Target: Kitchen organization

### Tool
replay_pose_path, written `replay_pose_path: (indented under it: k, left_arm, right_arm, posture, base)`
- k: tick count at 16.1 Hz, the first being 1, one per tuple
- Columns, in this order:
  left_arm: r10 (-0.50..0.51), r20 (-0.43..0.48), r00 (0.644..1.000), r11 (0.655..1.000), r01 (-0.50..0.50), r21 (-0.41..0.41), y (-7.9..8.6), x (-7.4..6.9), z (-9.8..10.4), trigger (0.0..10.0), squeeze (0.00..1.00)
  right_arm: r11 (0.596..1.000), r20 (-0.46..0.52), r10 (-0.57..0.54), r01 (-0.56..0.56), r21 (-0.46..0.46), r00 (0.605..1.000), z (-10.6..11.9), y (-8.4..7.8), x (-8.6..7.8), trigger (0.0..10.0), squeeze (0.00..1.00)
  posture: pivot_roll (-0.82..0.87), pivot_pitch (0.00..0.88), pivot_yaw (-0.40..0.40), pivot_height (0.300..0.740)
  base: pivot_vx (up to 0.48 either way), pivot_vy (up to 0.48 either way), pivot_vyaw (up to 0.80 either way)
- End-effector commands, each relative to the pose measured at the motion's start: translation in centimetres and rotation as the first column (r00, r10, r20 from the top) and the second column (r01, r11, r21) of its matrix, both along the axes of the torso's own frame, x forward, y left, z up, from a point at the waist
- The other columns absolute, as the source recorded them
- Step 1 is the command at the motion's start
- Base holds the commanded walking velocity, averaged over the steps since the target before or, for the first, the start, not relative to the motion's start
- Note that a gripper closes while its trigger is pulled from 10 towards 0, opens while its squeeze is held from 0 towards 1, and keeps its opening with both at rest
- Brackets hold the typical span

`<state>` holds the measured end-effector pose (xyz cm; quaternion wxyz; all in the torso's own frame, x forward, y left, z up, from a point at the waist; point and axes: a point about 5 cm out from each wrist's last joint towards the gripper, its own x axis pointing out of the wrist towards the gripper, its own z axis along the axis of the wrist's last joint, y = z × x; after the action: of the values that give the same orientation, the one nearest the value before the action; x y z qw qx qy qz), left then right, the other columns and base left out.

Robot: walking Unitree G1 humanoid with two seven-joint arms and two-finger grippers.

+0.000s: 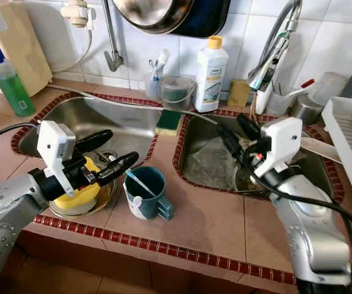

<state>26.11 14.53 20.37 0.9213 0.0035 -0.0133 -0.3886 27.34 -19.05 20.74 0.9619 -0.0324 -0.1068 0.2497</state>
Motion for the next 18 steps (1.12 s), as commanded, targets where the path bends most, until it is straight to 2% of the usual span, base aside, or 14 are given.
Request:
replay_pose_path:
  k: [1,2,4,8,9,13,16,18]
  left_arm:
    - [0.031,-0.028,0.999,0.999,-0.03,0.029,0.2,0.1,-0.6,10.0,0.0]
    - [0.083,-0.064,0.994,0.996,-0.08,0.039,0.7,0.4,-1.1,10.0,0.0]
    - [0.132,-0.129,0.983,0.991,-0.132,0.009,0.8,0.7,-1.6,10.0,0.0]
    - [0.103,-0.216,0.971,0.986,-0.128,-0.104,0.5,0.3,-1.6,10.0,0.0]
    - [0.056,-0.255,0.965,0.98,-0.102,-0.17,0.3,0.0,-1.4,10.0,0.0]
    - [-0.02,-0.287,0.958,0.988,-0.025,-0.154,-0.4,-0.8,-1.6,10.0,0.0]
    - [0.009,-0.289,0.957,0.994,-0.04,-0.102,-0.8,-0.6,-2.3,10.0,0.0]
    - [0.046,-0.307,0.951,0.991,-0.083,-0.107,-0.7,-0.1,-2.8,10.0,0.0]
  right_arm:
    - [0.998,-0.001,0.058,-0.058,-0.034,0.998,0.2,0.7,-0.4,10.0,0.0]
    - [0.993,-0.028,0.109,-0.11,-0.04,0.994,0.0,1.1,-0.8,10.0,0.0]
    - [0.982,-0.059,0.173,-0.177,-0.07,0.983,-0.3,1.6,-1.2,10.0,0.0]
    - [0.968,-0.102,0.224,-0.234,-0.095,0.969,-0.9,2.0,-1.6,10.0,0.0]
    - [0.964,-0.117,0.235,-0.247,-0.101,0.965,-1.0,2.1,-1.6,10.0,0.0]
    - [0.95,-0.137,0.273,-0.289,-0.12,0.952,-1.1,2.2,-1.9,10.0,0.0]
    - [0.942,-0.137,0.293,-0.31,-0.127,0.946,-0.9,2.3,-1.9,10.0,0.0]
    - [0.941,-0.133,0.299,-0.316,-0.125,0.945,-0.8,2.6,-1.8,10.0,0.0]
  posture:
    - [-0.04,0.014,-0.012,0.74]
    - [-0.04,0.013,-0.015,0.74]
    - [-0.04,0.011,-0.019,0.74]
    - [-0.03,0.01,-0.029,0.74]
    - [-0.03,0.01,-0.031,0.74]
    - [-0.03,0.005,-0.029,0.74]
    - [-0.04,0.0,-0.024,0.74]
    - [-0.04,0.0,-0.022,0.74]
  base:
    - [0.0,0.0,0.0]
    - [0.0,0.0,0.0]
    - [0.0,0.0,0.0]
    - [0.0,0.0,0.0]
    - [0.0,0.0,0.0]
    - [0.0,0.0,0.0]
    - [0.0,0.0,0.0]
    - [0.0,0.0,0.0]
